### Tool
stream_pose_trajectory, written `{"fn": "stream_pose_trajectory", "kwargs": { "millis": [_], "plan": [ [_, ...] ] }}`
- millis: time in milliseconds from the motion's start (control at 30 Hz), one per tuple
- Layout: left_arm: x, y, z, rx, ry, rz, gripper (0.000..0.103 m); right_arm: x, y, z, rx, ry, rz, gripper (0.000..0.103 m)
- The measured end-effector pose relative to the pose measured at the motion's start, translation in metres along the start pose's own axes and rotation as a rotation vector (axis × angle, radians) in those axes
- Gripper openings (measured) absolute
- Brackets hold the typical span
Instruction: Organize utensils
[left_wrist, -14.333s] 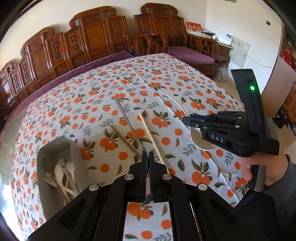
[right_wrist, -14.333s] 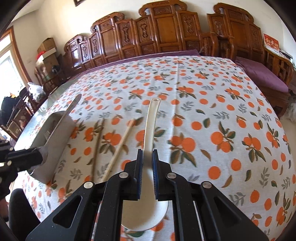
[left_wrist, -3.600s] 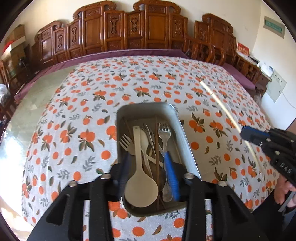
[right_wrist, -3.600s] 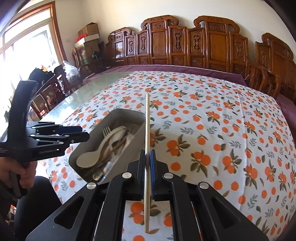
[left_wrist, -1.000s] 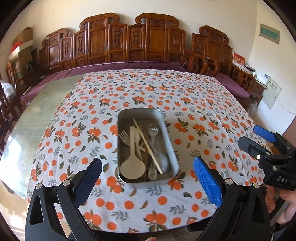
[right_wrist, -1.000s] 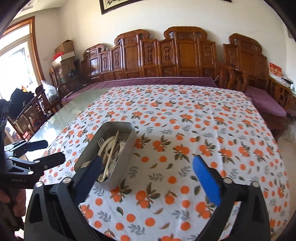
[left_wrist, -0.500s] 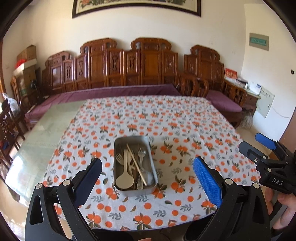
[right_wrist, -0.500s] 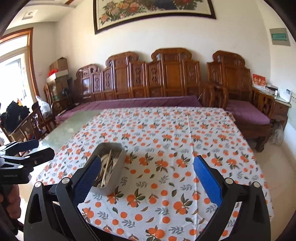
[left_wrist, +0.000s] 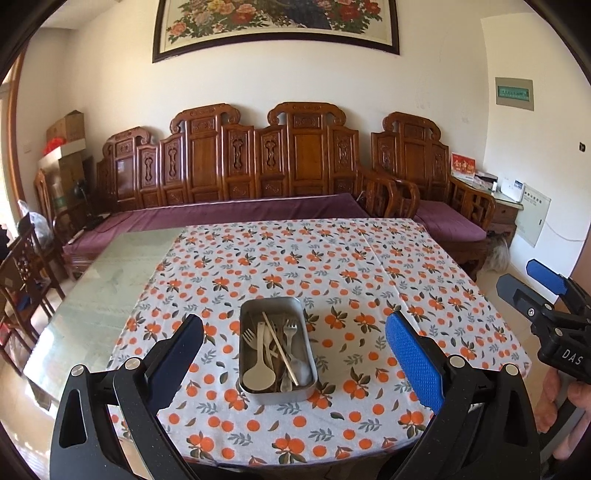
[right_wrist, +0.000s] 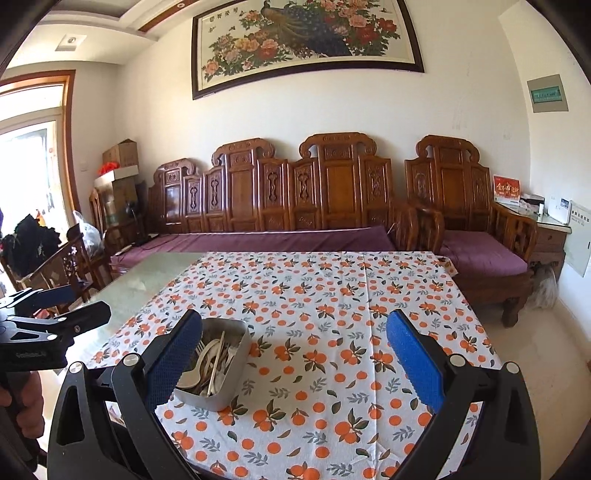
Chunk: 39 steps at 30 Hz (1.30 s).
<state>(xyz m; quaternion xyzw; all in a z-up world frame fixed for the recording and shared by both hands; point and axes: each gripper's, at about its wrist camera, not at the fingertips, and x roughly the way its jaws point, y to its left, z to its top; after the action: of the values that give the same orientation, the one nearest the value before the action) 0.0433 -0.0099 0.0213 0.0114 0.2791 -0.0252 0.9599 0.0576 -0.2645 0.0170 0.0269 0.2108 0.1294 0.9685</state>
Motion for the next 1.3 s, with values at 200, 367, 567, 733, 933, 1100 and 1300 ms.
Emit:
{"fn": "stream_pose_trajectory", "kwargs": {
  "millis": [200,367,567,733,933,1100,1300],
  "plan": [
    [-0.0028,0.0007,-0.0003,-0.005,-0.013,0.011,0.095,0.0001,0.0002,0.0007,0.001,-0.004,-0.003,0.1],
    [-0.0049,0.0011,0.0,-0.007,-0.016,0.014,0.095,0.0001,0.0,-0.0001,0.0,-0.005,-0.002,0.1],
    [-0.0057,0.0014,0.0004,-0.009,-0.019,0.018,0.095,0.0006,0.0002,-0.0009,0.0,-0.005,0.0,0.1],
    [-0.0058,0.0014,0.0003,-0.012,-0.019,0.018,0.095,0.0004,0.0011,-0.0021,-0.002,-0.003,0.002,0.1],
    [-0.0058,0.0018,0.0003,-0.014,-0.019,0.017,0.095,0.0007,0.0027,-0.0019,-0.005,-0.003,0.006,0.1],
    [-0.0052,0.0018,-0.0002,-0.014,-0.02,0.018,0.095,0.0008,0.0029,-0.0019,-0.005,-0.004,0.007,0.1],
    [-0.0053,0.0011,0.0002,-0.017,-0.023,0.016,0.095,0.0008,0.0029,-0.002,-0.004,-0.003,0.007,0.1]
  ]
}}
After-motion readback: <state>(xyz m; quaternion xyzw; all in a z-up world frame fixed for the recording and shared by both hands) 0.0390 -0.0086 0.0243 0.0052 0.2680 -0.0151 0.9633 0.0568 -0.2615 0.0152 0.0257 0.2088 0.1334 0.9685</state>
